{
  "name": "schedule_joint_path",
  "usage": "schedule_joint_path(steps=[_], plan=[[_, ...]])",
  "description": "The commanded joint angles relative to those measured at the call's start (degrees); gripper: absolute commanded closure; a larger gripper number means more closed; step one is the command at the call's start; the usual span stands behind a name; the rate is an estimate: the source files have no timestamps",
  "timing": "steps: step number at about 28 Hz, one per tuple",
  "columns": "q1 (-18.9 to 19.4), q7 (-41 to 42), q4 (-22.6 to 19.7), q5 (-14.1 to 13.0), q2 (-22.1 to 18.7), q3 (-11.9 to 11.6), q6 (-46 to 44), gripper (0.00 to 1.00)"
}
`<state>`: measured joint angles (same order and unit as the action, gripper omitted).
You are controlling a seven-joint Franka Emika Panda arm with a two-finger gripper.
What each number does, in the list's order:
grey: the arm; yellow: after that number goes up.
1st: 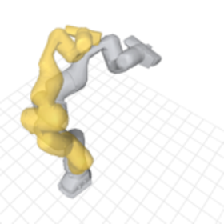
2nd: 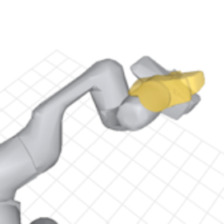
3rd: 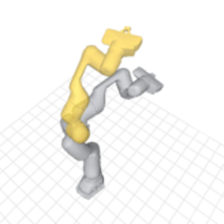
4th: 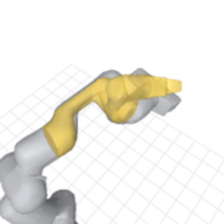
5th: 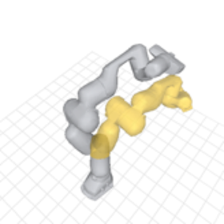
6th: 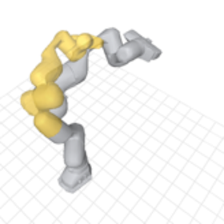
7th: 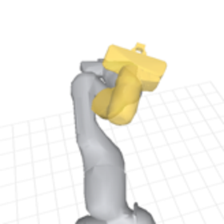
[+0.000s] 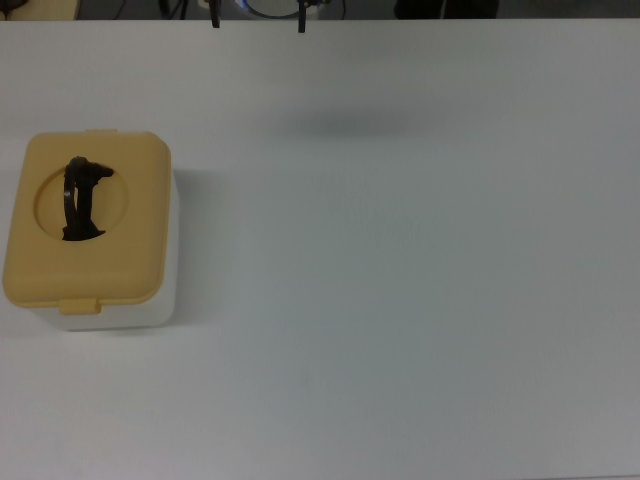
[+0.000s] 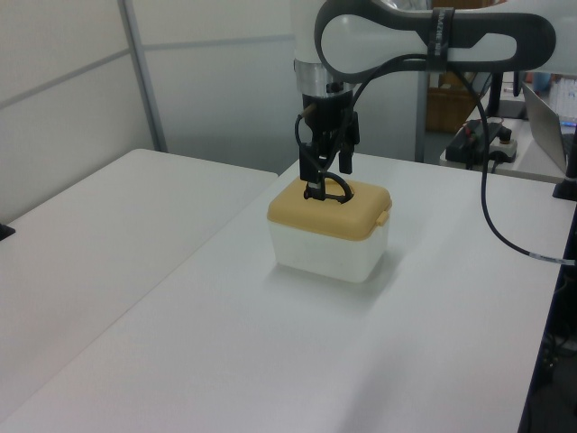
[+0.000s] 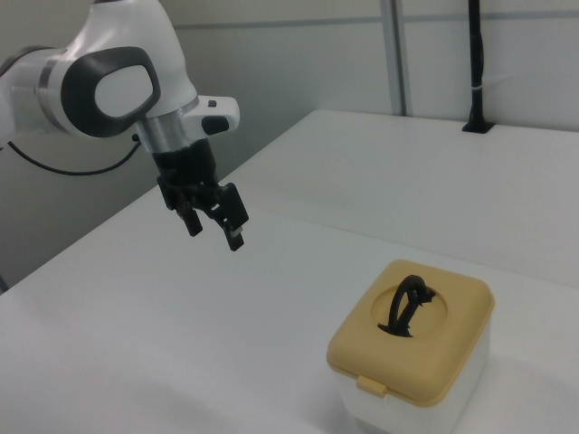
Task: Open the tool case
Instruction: 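Lower the gripper onto the black handle of the tan lid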
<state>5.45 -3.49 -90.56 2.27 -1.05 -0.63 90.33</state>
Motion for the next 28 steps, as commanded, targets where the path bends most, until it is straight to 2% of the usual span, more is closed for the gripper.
schedule_joint_path(steps=[1,10,17,21,28], plan=[[-1.22,9.46,-0.68,-0.77,-0.1,-2.41,4.04,0.0],[-1.32,10.78,-0.76,-0.68,1.84,-7.01,7.76,0.0],[-1.32,20.08,-0.67,-1.3,4.3,-11.23,10.21,0.0],[-1.58,21.94,-0.76,-2.35,5.62,-13.16,13.29,0.0],[-4.65,26.69,-0.67,-2.62,10.35,-13.43,19.61,0.0]])
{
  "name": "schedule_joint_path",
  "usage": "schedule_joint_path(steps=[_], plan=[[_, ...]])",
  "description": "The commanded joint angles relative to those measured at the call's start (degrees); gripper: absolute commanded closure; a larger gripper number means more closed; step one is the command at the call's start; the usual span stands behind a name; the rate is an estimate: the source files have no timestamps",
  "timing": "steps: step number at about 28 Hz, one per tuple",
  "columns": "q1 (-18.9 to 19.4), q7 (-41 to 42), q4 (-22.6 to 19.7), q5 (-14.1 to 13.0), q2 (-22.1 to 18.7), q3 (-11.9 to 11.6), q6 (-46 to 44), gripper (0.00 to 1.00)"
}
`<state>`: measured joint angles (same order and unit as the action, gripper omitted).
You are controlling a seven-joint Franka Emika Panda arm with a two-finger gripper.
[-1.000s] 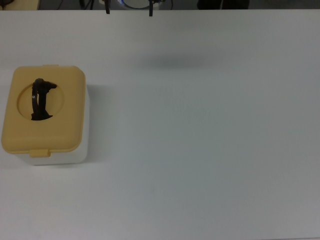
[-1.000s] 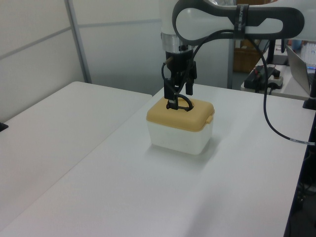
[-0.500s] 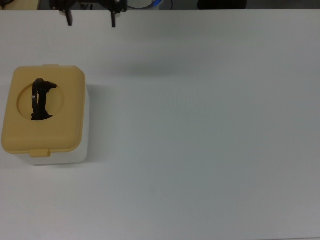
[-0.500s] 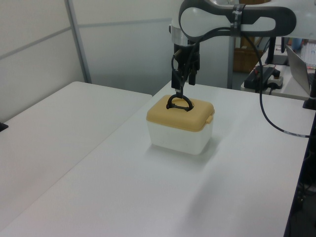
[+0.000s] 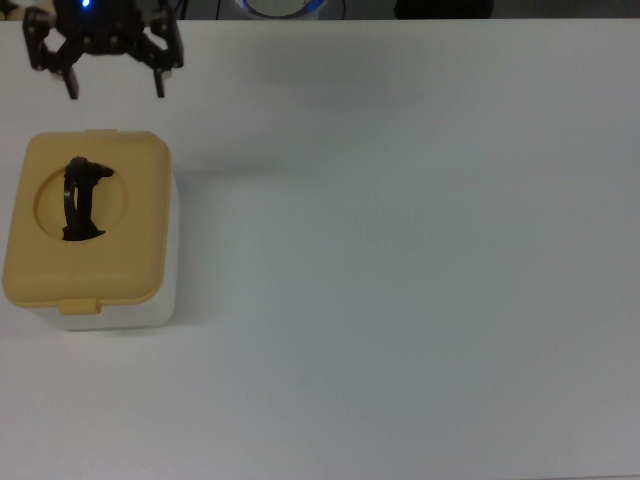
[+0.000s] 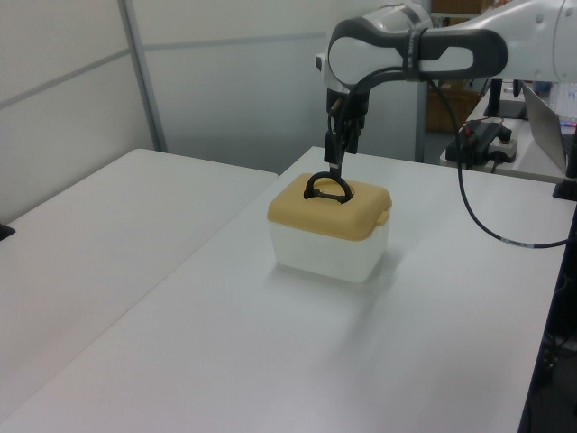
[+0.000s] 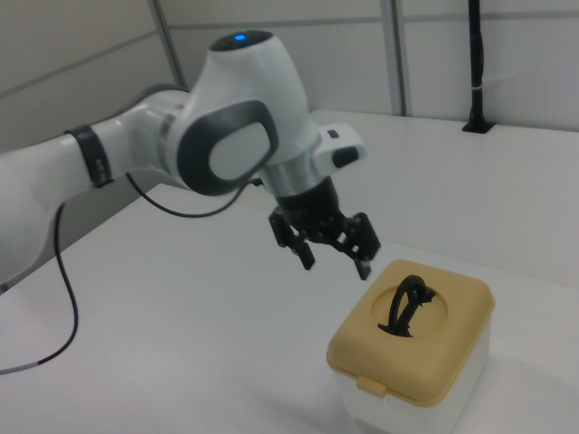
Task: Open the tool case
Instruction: 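Lower the gripper onto the black handle of the tan lid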
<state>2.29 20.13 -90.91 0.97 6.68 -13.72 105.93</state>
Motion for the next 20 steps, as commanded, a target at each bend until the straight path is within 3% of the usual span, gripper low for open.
schedule_joint_path(steps=[1,4,8,14,18,19,20], plan=[[-1.93,3.16,-0.33,-1.41,3.07,-0.34,4.81,0.0],[-2.73,3.17,-0.33,-2.72,4.65,-0.34,7.53,0.0],[-4.57,3.17,-0.06,-6.76,6.85,-0.43,10.53,0.0],[-6.07,3.95,0.11,-7.47,8.61,-0.34,11.32,0.0],[-7.56,4.83,0.29,-10.37,8.88,-0.43,11.5,0.0],[-7.74,5.27,0.72,-10.72,9.14,-0.43,11.5,0.01],[-7.83,5.97,1.69,-10.99,10.01,-0.43,11.5,0.09]])
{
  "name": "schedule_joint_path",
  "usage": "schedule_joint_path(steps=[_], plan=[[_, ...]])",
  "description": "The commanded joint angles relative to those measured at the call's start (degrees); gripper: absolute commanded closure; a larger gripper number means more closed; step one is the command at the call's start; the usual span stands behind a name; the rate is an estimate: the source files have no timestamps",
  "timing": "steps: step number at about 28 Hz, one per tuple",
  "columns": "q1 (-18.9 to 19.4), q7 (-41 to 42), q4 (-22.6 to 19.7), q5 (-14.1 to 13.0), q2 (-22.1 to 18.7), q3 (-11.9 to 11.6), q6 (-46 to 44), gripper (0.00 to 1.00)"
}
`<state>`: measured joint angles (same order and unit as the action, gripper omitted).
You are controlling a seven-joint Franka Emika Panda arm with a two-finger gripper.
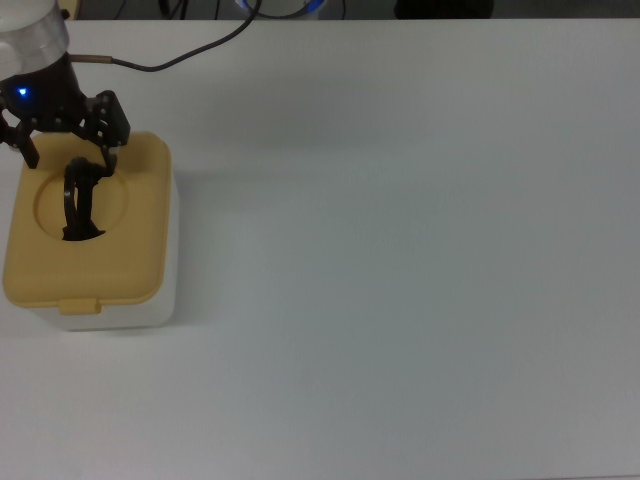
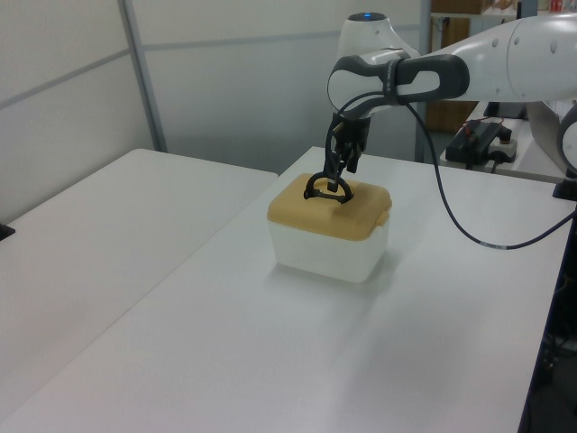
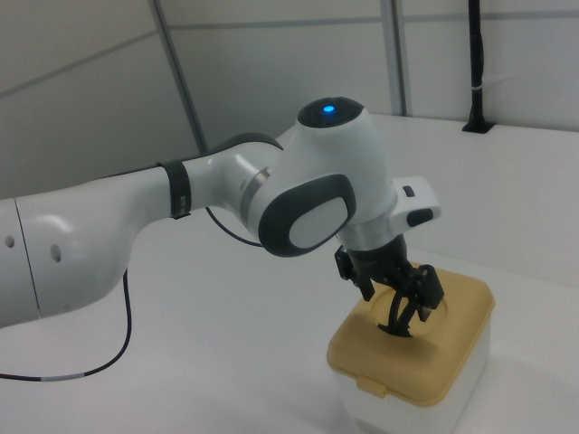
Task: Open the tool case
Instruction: 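Lower the gripper onto the black handle of the tan lid, then close the gripper around the black lid handle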
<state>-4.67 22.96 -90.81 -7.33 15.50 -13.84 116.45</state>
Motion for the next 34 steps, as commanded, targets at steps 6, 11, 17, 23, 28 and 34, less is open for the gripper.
schedule_joint_path(steps=[6,11,17,23,28,34], plan=[[-0.78,3.23,2.04,-3.21,1.81,-0.13,1.06,0.16],[-0.34,3.23,2.13,-3.3,2.07,0.48,2.73,0.23],[0.28,3.23,2.13,-3.13,2.86,1.27,4.58,0.34],[0.28,3.5,2.13,-3.04,3.22,1.27,4.58,0.7],[0.37,3.5,2.13,-3.21,3.22,1.27,4.58,1.0],[0.19,3.58,2.13,-3.21,3.13,1.27,4.58,1.0]])
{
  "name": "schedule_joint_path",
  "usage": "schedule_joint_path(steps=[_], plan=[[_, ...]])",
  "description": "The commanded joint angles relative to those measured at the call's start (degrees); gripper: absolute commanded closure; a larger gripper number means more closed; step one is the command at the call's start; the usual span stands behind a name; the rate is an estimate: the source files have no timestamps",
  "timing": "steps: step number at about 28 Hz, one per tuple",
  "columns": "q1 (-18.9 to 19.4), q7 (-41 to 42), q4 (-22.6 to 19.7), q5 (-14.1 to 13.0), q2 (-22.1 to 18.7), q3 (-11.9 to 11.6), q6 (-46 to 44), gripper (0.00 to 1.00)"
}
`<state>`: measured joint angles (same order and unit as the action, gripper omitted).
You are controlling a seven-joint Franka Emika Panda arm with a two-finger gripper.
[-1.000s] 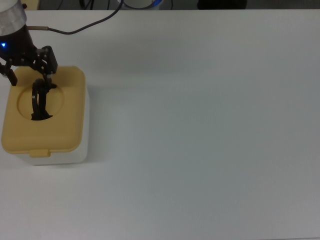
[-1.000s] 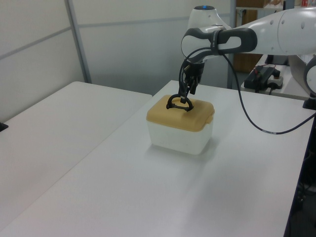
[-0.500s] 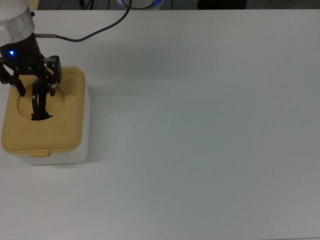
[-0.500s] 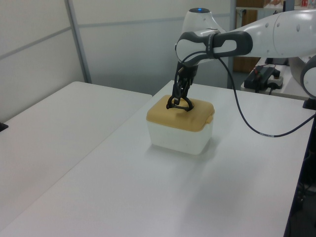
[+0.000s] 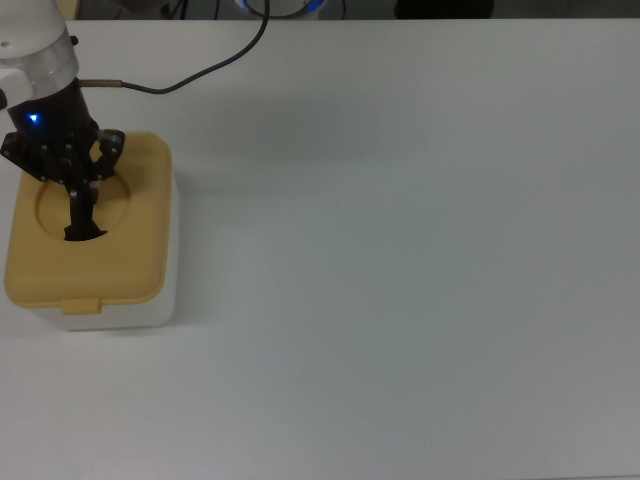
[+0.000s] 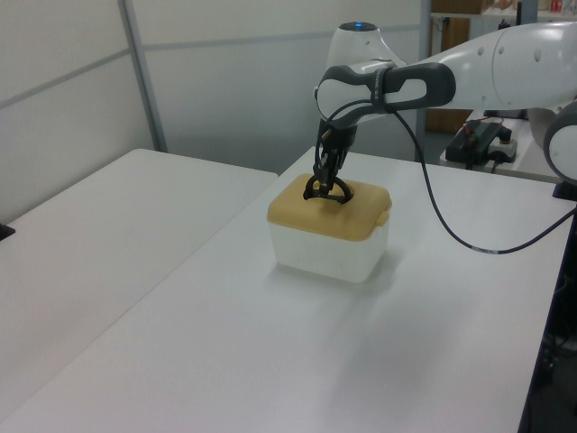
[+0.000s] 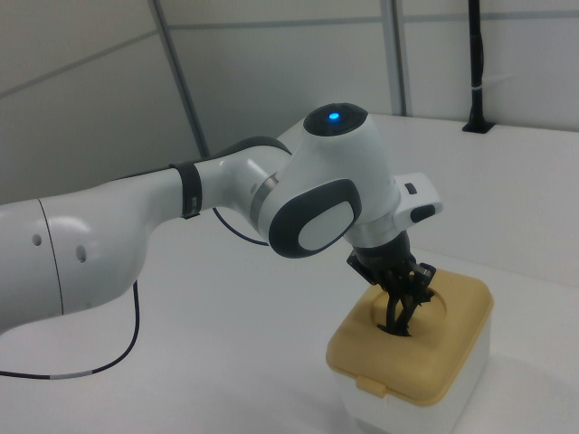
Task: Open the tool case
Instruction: 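Close the gripper around the black lid handle, then lift the tan lid off the white box and move it aside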
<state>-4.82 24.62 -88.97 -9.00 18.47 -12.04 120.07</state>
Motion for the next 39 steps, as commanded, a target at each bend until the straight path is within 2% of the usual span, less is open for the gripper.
schedule_joint_path(steps=[1,13,16,18,21,25,26,31,32,39], plan=[[0.25,2.36,0.29,-1.72,0.16,-0.53,0.96,1.0],[-0.02,3.16,1.34,-2.07,-0.63,-0.71,0.34,1.0],[-0.02,2.98,2.13,-2.86,-1.24,-0.62,-0.36,1.0],[0.07,2.89,2.22,-4.44,-2.47,-0.62,-2.2,1.0],[0.51,2.54,2.22,-4.88,-3.79,-0.44,-3.52,1.0],[1.65,-0.35,2.13,-4.88,-5.46,1.84,-6.34,1.0],[1.65,-2.1,2.04,-4.8,-6.16,3.67,-7.21,1.0],[1.56,-9.31,1.52,-3.92,-7.14,9.39,-7.66,1.0],[1.56,-12.02,1.17,-3.39,-7.22,11.4,-7.66,1.0],[1.65,-18.55,-2.17,1.35,-7.31,18.45,-7.13,1.0]])
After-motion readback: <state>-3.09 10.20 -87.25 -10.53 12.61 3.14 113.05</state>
